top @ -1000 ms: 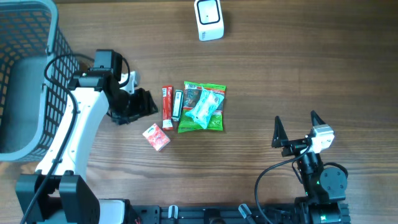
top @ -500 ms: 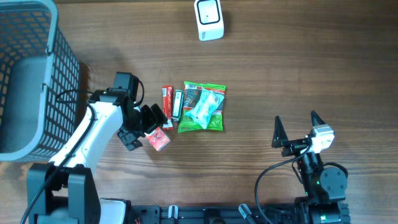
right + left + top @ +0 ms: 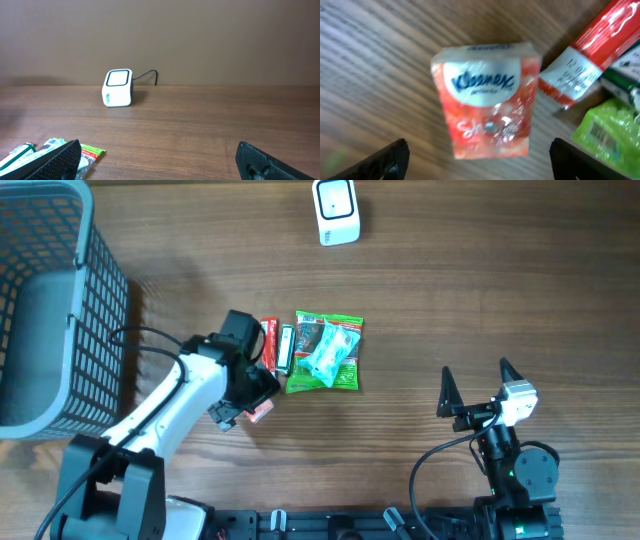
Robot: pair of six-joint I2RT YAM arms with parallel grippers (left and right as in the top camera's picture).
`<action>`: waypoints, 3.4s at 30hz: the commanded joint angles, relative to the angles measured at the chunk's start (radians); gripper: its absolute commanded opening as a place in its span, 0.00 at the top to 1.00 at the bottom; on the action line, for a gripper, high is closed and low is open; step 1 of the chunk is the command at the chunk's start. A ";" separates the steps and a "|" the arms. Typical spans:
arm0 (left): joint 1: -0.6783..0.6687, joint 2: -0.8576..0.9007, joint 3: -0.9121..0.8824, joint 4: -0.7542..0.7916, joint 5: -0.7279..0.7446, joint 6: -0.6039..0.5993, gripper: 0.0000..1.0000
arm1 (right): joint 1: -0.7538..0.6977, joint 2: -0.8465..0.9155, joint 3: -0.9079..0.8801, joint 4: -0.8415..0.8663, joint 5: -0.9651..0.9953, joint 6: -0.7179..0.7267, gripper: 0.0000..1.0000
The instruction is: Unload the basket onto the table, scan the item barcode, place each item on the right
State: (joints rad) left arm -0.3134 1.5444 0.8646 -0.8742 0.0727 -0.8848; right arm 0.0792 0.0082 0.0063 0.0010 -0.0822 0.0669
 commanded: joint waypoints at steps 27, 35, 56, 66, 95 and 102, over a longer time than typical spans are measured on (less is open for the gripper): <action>0.045 -0.005 -0.081 0.367 -0.388 0.080 0.41 | 0.005 -0.005 -0.001 0.003 -0.011 0.011 0.00; 0.176 -0.010 0.031 0.247 -0.165 0.388 0.19 | 0.005 -0.005 -0.001 0.003 -0.011 0.011 0.00; 0.149 -0.222 0.051 -0.030 -0.199 0.317 0.96 | 0.005 -0.005 -0.001 0.003 -0.011 0.011 0.00; 0.312 -0.469 0.379 -0.365 -0.400 0.291 0.96 | 0.005 -0.005 -0.001 0.003 -0.011 0.012 0.00; 0.459 -0.432 0.272 -0.257 -0.107 0.266 0.92 | 0.005 -0.005 -0.001 0.003 -0.011 0.012 0.00; 0.204 -0.320 0.011 -0.042 -0.108 0.147 0.63 | 0.005 -0.005 -0.001 0.003 -0.012 0.011 0.00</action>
State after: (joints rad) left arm -0.0269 1.1637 0.9443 -0.9764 -0.0502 -0.6678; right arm 0.0792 0.0082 0.0063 0.0010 -0.0822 0.0669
